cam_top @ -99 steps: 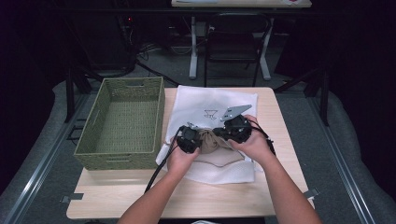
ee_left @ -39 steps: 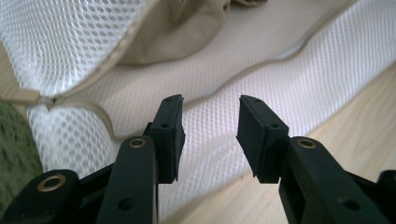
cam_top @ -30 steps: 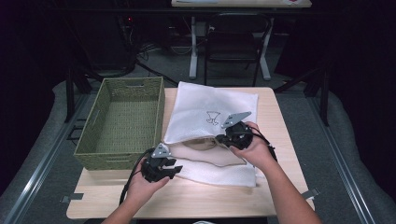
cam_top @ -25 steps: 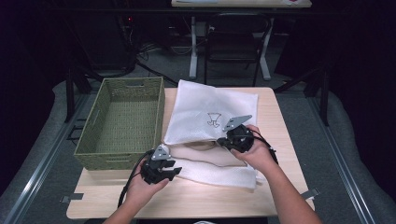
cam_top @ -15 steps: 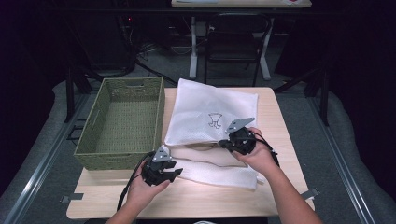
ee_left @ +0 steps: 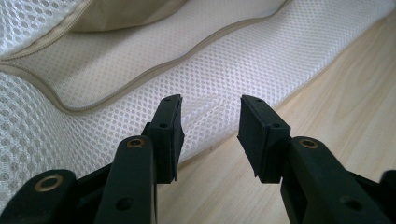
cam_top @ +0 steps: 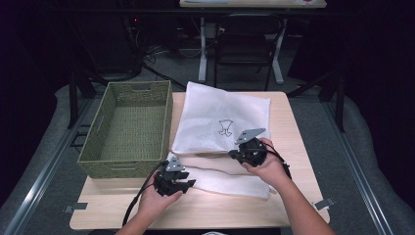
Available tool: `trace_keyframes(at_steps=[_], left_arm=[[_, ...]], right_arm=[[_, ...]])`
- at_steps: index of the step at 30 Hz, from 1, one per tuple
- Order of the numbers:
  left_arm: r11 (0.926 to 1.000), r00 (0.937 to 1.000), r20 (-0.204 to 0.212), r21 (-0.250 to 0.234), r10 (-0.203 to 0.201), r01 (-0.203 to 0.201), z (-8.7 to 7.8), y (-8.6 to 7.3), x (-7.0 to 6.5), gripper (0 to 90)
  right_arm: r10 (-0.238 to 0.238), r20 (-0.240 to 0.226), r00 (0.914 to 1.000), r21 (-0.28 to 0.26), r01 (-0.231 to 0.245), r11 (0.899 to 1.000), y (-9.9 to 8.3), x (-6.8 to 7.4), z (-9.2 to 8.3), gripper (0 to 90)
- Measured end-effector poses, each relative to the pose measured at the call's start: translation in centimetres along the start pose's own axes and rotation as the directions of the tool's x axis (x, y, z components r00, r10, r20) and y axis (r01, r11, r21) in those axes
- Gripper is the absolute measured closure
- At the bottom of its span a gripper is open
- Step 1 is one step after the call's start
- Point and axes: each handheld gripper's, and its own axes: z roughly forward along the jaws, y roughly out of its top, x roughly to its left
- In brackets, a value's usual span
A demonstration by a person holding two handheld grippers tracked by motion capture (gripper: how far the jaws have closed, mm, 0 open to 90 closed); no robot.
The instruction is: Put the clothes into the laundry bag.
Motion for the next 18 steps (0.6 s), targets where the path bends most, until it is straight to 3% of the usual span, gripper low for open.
trace_keyframes(at_steps=[9, 18], left_arm=[[0.9987, 0.9988, -0.046, 0.049, 0.017, -0.015, 1.4, -0.1, 0.0, 59.1], [0.9976, 0.999, -0.045, 0.069, 0.003, 0.0, 2.6, -0.1, 0.1, 61.9]], right_arm=[[0.013, -0.004, 0.9999, -0.004, -0.013, 1.0, -0.2, 0.0, 0.3, 89.0], [0.008, -0.008, 0.9999, -0.006, -0.008, 1.0, -0.4, -0.1, 0.4, 89.0]])
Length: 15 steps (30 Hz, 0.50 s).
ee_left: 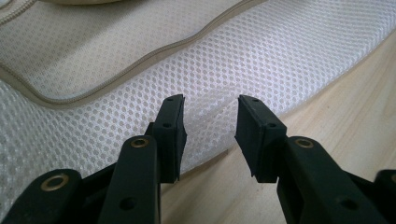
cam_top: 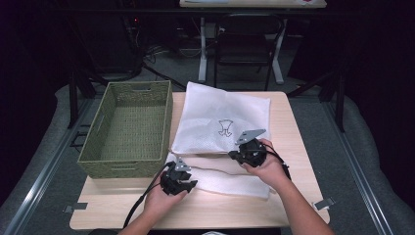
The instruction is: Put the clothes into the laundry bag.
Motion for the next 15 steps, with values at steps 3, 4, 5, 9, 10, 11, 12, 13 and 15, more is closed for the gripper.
trace_keyframes(at_steps=[3, 4, 5, 9, 10, 11, 12, 13, 15], left_arm=[[0.9999, 0.9997, -0.023, -0.01, 0.003, -0.003, 0.0, 0.04, -0.04, 64.1], [0.9999, 0.9994, -0.033, -0.004, 0.01, -0.01, -0.04, 0.03, -0.03, 65.3], [0.9999, 0.9994, -0.033, -0.004, 0.01, -0.01, -0.04, 0.03, -0.03, 66.2], [0.9995, 0.9971, -0.07, 0.01, 0.03, -0.03, 0.31, -0.08, 0.03, 68.9], [0.9993, 0.997, -0.07, 0.019, 0.033, -0.032, 0.52, -0.13, 0.1, 70.5], [0.9994, 0.9973, -0.067, 0.019, 0.03, -0.029, 0.67, -0.17, 0.12, 72.1], [0.9994, 0.9975, -0.063, 0.017, 0.032, -0.031, 0.74, -0.2, 0.14, 73.5], [0.9993, 0.9976, -0.061, 0.014, 0.034, -0.034, 0.78, -0.19, 0.16, 75.5], [0.9993, 0.9977, -0.059, 0.015, 0.033, -0.033, 0.77, -0.17, 0.13, 79.2]], right_arm=[[0.004, 0.002, 1.0, -0.003, -0.004, 1.0, -0.01, 0.02, -0.09, 89.0], [-0.001, 0.003, 1.0, -0.004, 0.001, 1.0, 0.0, -0.01, -0.11, 89.0], [0.0, 0.003, 1.0, -0.004, 0.0, 1.0, -0.01, -0.03, -0.14, 89.0], [0.0, 0.003, 1.0, -0.006, 0.0, 1.0, -0.05, -0.1, -0.16, 89.0], [-0.002, 0.004, 1.0, -0.005, 0.002, 1.0, -0.06, -0.12, -0.13, 89.0], [-0.001, 0.004, 1.0, -0.005, 0.001, 1.0, -0.06, -0.11, -0.13, 89.0], [-0.002, 0.005, 1.0, -0.005, 0.002, 1.0, -0.05, -0.09, -0.13, 89.0], [-0.002, 0.005, 1.0, -0.005, 0.002, 1.0, -0.04, -0.06, -0.13, 89.0], [-0.003, 0.005, 1.0, -0.004, 0.003, 1.0, -0.04, -0.05, -0.12, 89.0]])
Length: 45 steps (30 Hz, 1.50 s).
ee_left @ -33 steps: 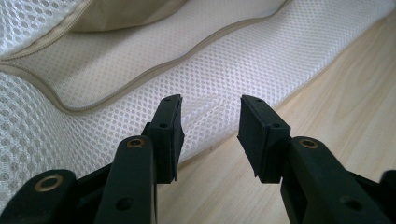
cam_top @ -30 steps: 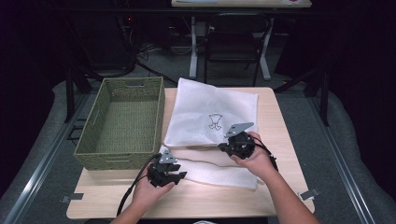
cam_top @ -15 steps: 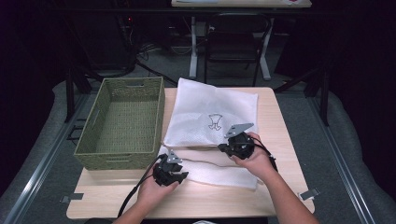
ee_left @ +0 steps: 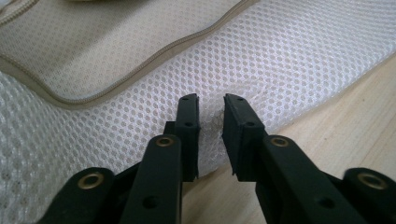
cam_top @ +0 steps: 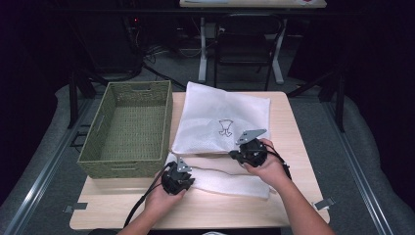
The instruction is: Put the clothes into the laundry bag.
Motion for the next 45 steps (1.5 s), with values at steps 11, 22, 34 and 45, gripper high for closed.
trace_keyframes(at_steps=[11, 22, 34, 45], left_arm=[[0.9997, 0.9997, 0.012, -0.007, 0.022, -0.022, 0.3, 0.4, -1.2, 89.1], [0.9996, 0.9953, 0.093, -0.012, 0.029, -0.028, 0.6, 0.7, -2.6, 89.0], [0.9991, 0.9928, 0.119, -0.041, 0.016, -0.011, -0.1, 0.7, -2.3, 76.7], [0.9957, 0.9924, 0.123, -0.088, -0.015, 0.026, -1.4, 0.7, -1.8, 71.0]], right_arm=[[0.0, 0.003, 1.0, 0.0, 0.0, 1.0, -0.1, -0.3, -0.1, 89.0], [-0.002, 0.013, 0.9999, 0.031, 0.001, 1.0, -0.3, -0.4, 0.0, 88.9], [0.007, 0.014, 0.9999, 0.017, -0.007, 1.0, -0.4, -0.6, -0.3, 88.2], [0.011, 0.016, 0.9998, 0.007, -0.011, 1.0, -0.3, -0.7, -0.6, 88.3]])
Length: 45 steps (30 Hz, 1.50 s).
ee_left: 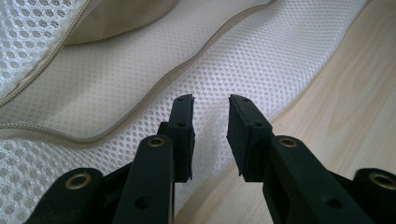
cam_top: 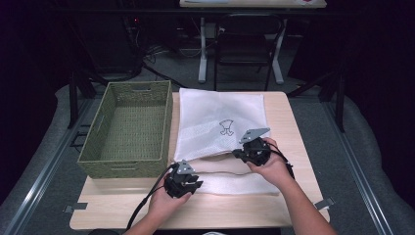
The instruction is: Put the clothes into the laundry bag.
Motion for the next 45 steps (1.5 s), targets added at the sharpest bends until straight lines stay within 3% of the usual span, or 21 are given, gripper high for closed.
trace_keyframes(at_steps=[7, 10, 16, 23, 29, 34, 41, 45], left_arm=[[0.9997, 0.9999, 0.012, -0.021, 0.01, -0.01, -0.4, 0.1, -0.4, 68.6], [0.9996, 0.9999, 0.008, -0.027, 0.013, -0.013, -0.6, 0.2, -0.7, 67.3], [0.9993, 0.9997, 0.012, -0.032, 0.02, -0.019, -1.1, 0.5, -0.7, 66.6], [0.9977, 0.9997, -0.001, -0.064, 0.022, -0.022, -2.0, 0.9, -0.5, 65.8], [0.9958, 0.9999, -0.015, -0.091, -0.004, 0.002, -3.0, 1.0, 0.2, 61.7], [0.9939, 0.9994, -0.034, -0.11, -0.007, 0.003, -4.0, 1.2, 0.7, 59.9], [0.992, 0.9979, -0.065, -0.126, 0.005, -0.013, -5.4, 1.7, 1.2, 58.3], [0.9896, 0.9978, -0.064, -0.143, -0.016, 0.007, -5.9, 2.0, 1.7, 57.1]], right_arm=[[0.002, -0.004, 1.0, 0.002, -0.002, 1.0, 0.0, -0.1, 0.0, 87.0], [0.013, 0.006, 0.9999, -0.009, -0.013, 1.0, 0.0, -0.1, 0.0, 80.1], [0.014, 0.016, 0.9998, -0.027, -0.013, 1.0, 0.0, -0.2, -0.1, 77.1], [0.037, 0.006, 0.9993, -0.07, -0.036, 0.997, 0.1, -0.3, -0.5, 69.3], [0.03, 0.014, 0.9994, -0.109, -0.029, 0.994, 0.4, -0.1, -0.8, 62.3], [0.029, 0.003, 0.9996, -0.143, -0.028, 0.989, 0.9, 0.5, -1.5, 61.5], [-0.01, -0.019, 0.9998, -0.168, 0.007, 0.986, 1.8, 2.0, -2.1, 61.4], [-0.03, -0.03, 0.9991, -0.168, 0.024, 0.986, 2.2, 2.8, -2.2, 61.3]])
